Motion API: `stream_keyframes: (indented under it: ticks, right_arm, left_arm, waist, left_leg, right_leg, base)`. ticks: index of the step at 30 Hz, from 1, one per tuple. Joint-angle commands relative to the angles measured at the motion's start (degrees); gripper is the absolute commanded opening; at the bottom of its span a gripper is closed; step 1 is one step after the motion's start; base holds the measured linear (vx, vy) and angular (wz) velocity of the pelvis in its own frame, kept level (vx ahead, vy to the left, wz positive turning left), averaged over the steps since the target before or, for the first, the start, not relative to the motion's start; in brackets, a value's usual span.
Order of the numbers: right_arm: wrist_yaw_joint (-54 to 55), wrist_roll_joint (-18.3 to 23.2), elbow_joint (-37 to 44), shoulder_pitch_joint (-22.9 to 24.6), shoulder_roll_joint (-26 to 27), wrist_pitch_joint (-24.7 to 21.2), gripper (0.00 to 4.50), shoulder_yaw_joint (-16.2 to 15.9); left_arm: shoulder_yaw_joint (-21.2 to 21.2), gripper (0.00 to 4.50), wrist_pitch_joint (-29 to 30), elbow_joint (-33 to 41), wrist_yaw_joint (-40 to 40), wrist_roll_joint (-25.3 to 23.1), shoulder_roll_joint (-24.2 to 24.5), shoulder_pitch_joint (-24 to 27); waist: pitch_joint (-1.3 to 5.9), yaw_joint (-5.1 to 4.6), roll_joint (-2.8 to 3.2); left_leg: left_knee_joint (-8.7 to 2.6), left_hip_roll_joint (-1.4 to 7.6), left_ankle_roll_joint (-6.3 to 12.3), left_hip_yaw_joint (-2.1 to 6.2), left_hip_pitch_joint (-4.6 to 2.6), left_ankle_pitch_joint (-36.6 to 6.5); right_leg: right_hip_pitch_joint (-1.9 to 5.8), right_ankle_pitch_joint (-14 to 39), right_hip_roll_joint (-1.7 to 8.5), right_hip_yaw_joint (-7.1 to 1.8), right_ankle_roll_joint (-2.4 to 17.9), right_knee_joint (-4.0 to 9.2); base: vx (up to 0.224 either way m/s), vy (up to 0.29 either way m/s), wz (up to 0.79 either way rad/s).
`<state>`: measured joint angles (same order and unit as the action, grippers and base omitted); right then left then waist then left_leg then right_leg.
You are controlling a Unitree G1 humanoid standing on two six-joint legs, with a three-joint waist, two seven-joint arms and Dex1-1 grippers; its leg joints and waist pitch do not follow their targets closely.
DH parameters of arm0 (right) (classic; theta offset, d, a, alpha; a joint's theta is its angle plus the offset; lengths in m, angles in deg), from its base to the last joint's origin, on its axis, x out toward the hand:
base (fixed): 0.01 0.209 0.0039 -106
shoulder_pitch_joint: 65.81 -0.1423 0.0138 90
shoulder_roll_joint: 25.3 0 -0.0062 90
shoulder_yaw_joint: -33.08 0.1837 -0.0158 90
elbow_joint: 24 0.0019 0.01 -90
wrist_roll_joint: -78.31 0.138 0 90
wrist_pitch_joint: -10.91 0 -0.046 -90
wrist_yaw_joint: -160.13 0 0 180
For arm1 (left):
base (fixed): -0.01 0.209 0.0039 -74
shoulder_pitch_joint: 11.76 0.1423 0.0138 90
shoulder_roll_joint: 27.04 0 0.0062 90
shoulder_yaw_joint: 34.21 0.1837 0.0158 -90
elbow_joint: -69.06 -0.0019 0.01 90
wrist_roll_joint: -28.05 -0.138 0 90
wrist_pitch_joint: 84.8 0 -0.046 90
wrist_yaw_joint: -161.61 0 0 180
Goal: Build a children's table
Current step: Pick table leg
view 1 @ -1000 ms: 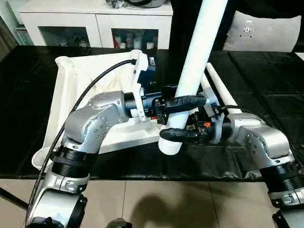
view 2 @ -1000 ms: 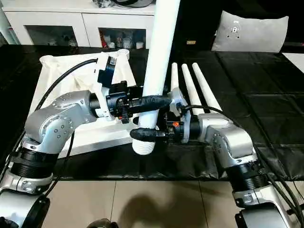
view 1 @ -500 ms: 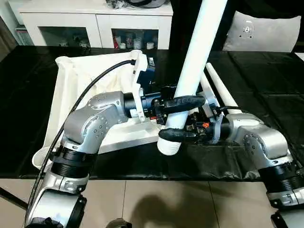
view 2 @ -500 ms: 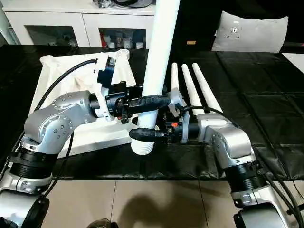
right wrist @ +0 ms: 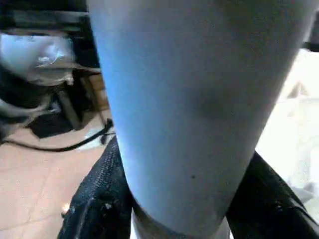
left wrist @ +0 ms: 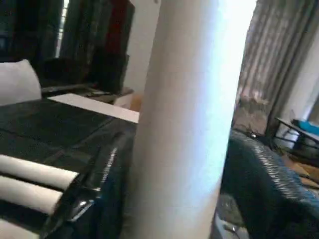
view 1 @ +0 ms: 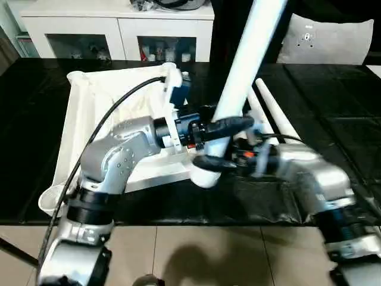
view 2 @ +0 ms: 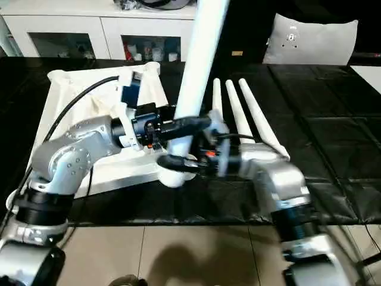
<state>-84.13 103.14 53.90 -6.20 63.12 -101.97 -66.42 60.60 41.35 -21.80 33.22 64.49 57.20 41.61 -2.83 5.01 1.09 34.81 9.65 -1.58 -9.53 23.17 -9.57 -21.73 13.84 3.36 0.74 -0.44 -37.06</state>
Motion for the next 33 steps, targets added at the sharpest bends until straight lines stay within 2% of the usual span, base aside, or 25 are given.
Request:
stream_keyframes:
  ticks: [1,4,8,14,18,21,24,26,27,28,29,30,31,33]
  right_arm:
    - [5.29,-2.38,-3.12,-1.23,0.91,-0.14,1.93,0.46]
    - [7.57,-2.94,-3.68,-1.43,2.09,0.11,1.93,0.5]
    - [11.07,-4.6,-4.5,-1.08,3.8,0.52,1.93,0.74]
    - [14.3,-3.56,-4.28,-0.42,5.86,-0.46,1.93,2.21]
    - [17.89,-4.04,-4.23,0.25,7.18,2.87,1.93,3.78]
    - [22.42,-4.94,-2.96,1.36,8.21,3.63,1.93,5.58]
    - [24.02,-5.63,-1.98,2.22,8.15,3.61,1.92,5.9]
    - [26.5,-5.31,-0.78,3.49,8.03,1.55,1.92,7.13]
    - [27.51,-4.86,0.0,4.11,7.54,-0.85,1.92,7.54]
    - [27.74,-4.91,0.39,4.36,7.45,-0.82,1.92,7.54]
    - [27.76,-4.93,0.52,4.43,7.42,-0.76,1.92,7.52]
    - [28.66,-4.64,1.14,4.74,7.89,-0.16,1.92,8.12]
    - [29.65,-3.83,2.0,5.08,8.82,1.23,1.92,9.35]
    - [31.4,-4.2,2.62,5.37,9.79,3.95,1.92,10.38]
  left_arm:
    - [2.12,3.24,-0.41,3.54,0.5,1.64,-1.99,-0.63]
    - [2.02,3.49,0.19,4.44,-0.22,2.56,-3.03,-0.22]
    - [2.2,3.49,0.38,5.78,-1.56,2.42,-4.6,0.14]
    - [1.97,3.49,0.77,7.22,-3.07,3.26,-5.74,1.03]
    - [-0.21,3.49,-2.27,5.33,-6.13,0.64,-6.13,0.82]
    - [-2.43,3.49,-5.14,2.57,-8.56,-3.76,-2.81,0.83]
    - [-3.31,3.49,-6.14,1.6,-9.18,-5.39,-1.05,1.09]
    - [-4.51,3.49,-7.82,0.32,-9.59,-7.92,2.18,1.85]
    - [-5.28,3.49,-8.75,-0.31,-9.66,-9.29,4.49,2.55]
    - [-5.39,3.49,-9.09,-0.36,-9.57,-9.87,5.5,2.95]
    - [-5.4,3.49,-9.2,-0.36,-9.53,-10.05,5.81,3.08]
    - [-5.5,3.49,-9.51,-0.36,-9.53,-10.88,6.95,3.6]
    - [-5.27,3.49,-9.64,-0.41,-9.24,-12.24,8.8,4.44]
    - [-3.78,3.49,-10.33,-0.7,-8.17,-14.59,11.63,5.77]
  waist:
    - [3.98,-0.07,-0.78]
    - [3.96,-0.13,-0.71]
    - [3.94,-0.12,-0.83]
    - [3.93,-0.24,-0.62]
    - [3.8,-0.17,-0.59]
    - [3.77,-0.3,-0.49]
    - [3.84,-0.22,-0.6]
    - [3.77,-0.23,-0.3]
    - [3.8,-0.47,-0.41]
    - [3.89,-0.57,-0.07]
    - [3.91,-0.66,-0.13]
    - [3.94,-0.68,-0.18]
    - [3.95,-0.67,0.22]
    - [3.93,-0.83,0.16]
  left_leg:
    - [-3.3,2.77,3.01,0.56,-1.58,-5.0]
    - [-3.35,2.79,2.84,0.57,-1.64,-4.7]
    - [-3.38,2.81,2.72,0.54,-1.56,-4.56]
    - [-3.44,2.81,2.4,0.6,-1.61,-4.91]
    - [-3.6,2.9,1.44,0.6,-1.7,-6.11]
    - [-3.79,2.86,0.77,0.67,-1.75,-6.3]
    - [-3.75,2.76,0.16,0.58,-1.74,-5.92]
    - [-3.83,2.68,0.25,0.7,-1.77,-5.5]
    - [-3.88,2.55,0.15,0.71,-1.67,-5.62]
    - [-3.86,2.52,-0.2,0.73,-1.73,-5.53]
    - [-3.83,2.51,-0.34,0.68,-1.77,-5.64]
    - [-3.8,2.54,-0.49,0.65,-1.73,-5.6]
    - [-3.88,2.64,-0.79,0.68,-1.78,-6.02]
    - [-4.05,2.71,-1.03,0.7,-1.86,-7.16]
  right_leg:
    - [2.47,-3.69,3.83,-1.48,15.64,3.92]
    - [2.4,-4.6,3.74,-1.49,15.53,3.87]
    - [2.44,-4.9,3.81,-1.54,15.15,3.85]
    - [2.46,-5.69,3.72,-1.55,15.01,3.84]
    - [2.34,-3.87,3.89,-1.62,14.65,4.15]
    - [2.3,-3.16,3.73,-1.62,13.64,4.15]
    - [2.38,-3.79,3.66,-1.66,13.16,4.07]
    - [2.29,-4.19,3.52,-1.65,12.42,4.14]
    - [2.45,-4.39,3.45,-1.65,11.83,4.07]
    - [2.46,-4.74,3.51,-1.62,11.6,3.98]
    - [2.41,-4.85,3.48,-1.61,11.59,4.11]
    - [2.46,-5.27,3.55,-1.62,11.81,4.02]
    - [2.25,-5.19,3.55,-1.59,11.98,4.03]
    - [2.11,-4.37,3.52,-1.57,11.82,3.95]
  base:
    - [0.0,0.0,0.0]
    - [0.0,0.0,0.0]
    - [0.0,0.0,0.0]
    - [0.0,0.0,0.0]
    - [0.0,0.0,0.0]
    - [0.0,0.0,0.0]
    - [0.0,0.0,0.0]
    - [0.0,0.0,0.0]
    - [0.0,0.0,0.0]
    - [0.0,0.0,0.0]
    - [0.0,0.0,0.0]
    - [0.0,0.0,0.0]
    - [0.0,0.0,0.0]
    - [0.0,0.0,0.0]
